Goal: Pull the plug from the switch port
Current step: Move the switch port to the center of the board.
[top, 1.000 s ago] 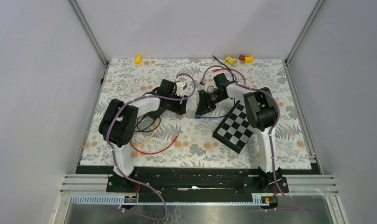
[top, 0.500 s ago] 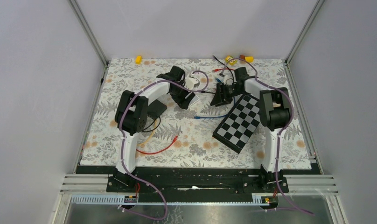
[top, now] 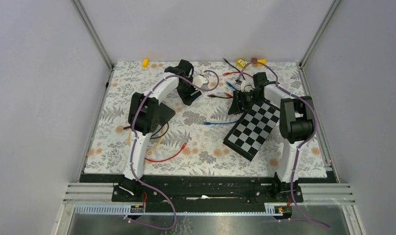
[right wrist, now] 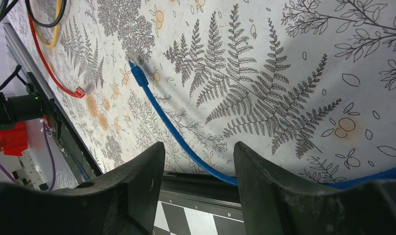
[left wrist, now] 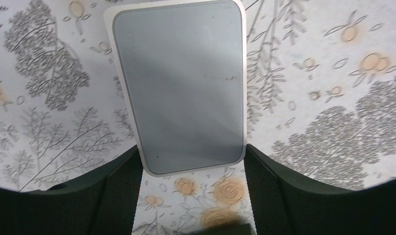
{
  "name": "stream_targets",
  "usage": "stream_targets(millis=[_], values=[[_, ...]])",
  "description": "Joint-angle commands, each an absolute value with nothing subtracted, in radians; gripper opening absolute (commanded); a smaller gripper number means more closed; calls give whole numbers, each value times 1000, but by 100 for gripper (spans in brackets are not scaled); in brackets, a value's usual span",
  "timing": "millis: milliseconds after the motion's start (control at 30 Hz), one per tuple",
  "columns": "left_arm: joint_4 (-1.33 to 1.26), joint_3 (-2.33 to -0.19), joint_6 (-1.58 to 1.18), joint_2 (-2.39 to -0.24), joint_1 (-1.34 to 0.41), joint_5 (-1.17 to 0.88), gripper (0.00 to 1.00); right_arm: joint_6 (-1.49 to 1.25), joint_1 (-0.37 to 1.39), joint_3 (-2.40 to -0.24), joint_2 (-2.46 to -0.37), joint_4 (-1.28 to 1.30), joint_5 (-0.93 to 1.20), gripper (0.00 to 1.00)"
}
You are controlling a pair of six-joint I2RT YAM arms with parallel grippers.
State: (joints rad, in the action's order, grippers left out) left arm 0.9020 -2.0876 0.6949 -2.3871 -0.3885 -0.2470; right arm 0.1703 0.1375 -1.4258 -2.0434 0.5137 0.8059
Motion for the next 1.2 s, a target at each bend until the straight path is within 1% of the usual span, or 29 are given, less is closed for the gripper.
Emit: stream_targets(millis=[0, 133, 300, 400, 600, 667, 833, 967, 1067, 1167], values=[[958, -2104, 791, -2464, -358, -111, 50, 205, 141, -1424, -1993, 534, 796, 60], [933, -2117, 789, -2476, -347, -82, 66, 206, 141, -1428, -1999, 534, 809, 61], [886, -2117, 787, -2475, -344, -49, 80, 217, 143, -1424, -1995, 534, 821, 60], [862, -2117, 788, -2477, -344, -30, 87, 220, 143, -1422, -1993, 537, 820, 60], [809, -2119, 780, -2479, -344, -4, 94, 224, 141, -1413, -1996, 537, 820, 60], [782, -2117, 772, -2475, -342, 35, 98, 225, 142, -1411, -1999, 537, 827, 60], [699, -2121, 714, -2463, -335, 77, 99, 246, 157, -1415, -1995, 543, 809, 59], [662, -2108, 653, -2434, -312, 71, 99, 315, 194, -1424, -1972, 568, 740, 59], [648, -2052, 602, -2365, -289, 15, 99, 399, 236, -1432, -1949, 589, 660, 60], [617, -1936, 556, -2260, -267, -82, 99, 476, 288, -1436, -1931, 608, 570, 62]])
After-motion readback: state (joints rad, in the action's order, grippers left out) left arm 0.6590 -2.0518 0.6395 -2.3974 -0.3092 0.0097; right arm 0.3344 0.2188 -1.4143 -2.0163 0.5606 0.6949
